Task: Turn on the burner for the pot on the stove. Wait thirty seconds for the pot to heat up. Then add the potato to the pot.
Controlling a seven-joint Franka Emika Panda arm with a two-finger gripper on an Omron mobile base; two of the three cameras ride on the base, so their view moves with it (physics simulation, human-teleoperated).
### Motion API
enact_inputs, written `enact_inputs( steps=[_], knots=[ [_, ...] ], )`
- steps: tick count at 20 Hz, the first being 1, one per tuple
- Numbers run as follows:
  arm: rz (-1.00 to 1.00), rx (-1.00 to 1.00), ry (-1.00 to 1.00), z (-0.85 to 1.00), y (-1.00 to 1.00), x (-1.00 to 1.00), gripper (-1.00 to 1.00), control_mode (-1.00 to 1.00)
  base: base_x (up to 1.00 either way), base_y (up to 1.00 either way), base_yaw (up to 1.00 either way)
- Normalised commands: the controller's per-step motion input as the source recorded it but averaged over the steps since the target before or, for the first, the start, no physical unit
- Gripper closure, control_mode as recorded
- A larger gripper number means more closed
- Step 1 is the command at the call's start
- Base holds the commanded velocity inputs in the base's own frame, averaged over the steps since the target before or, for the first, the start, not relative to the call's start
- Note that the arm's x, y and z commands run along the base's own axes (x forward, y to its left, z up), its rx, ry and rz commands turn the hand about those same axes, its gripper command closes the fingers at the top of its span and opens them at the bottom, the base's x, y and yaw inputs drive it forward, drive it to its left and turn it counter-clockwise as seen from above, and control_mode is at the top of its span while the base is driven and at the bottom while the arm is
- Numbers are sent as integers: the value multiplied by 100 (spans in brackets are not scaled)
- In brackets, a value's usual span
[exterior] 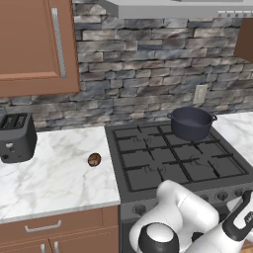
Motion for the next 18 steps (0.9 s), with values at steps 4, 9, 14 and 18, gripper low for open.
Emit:
enact_inputs(
  steps=[4,9,14,18],
  knots=[
    [0,0,0,0,0,0,100,-100,0,0,0],
    [0,0,0,0,0,0,100,-100,0,0,0],
    [0,0,0,0,0,0,100,-100,0,0,0],
    [0,0,0,0,0,0,100,-100,0,0,0]
  ],
)
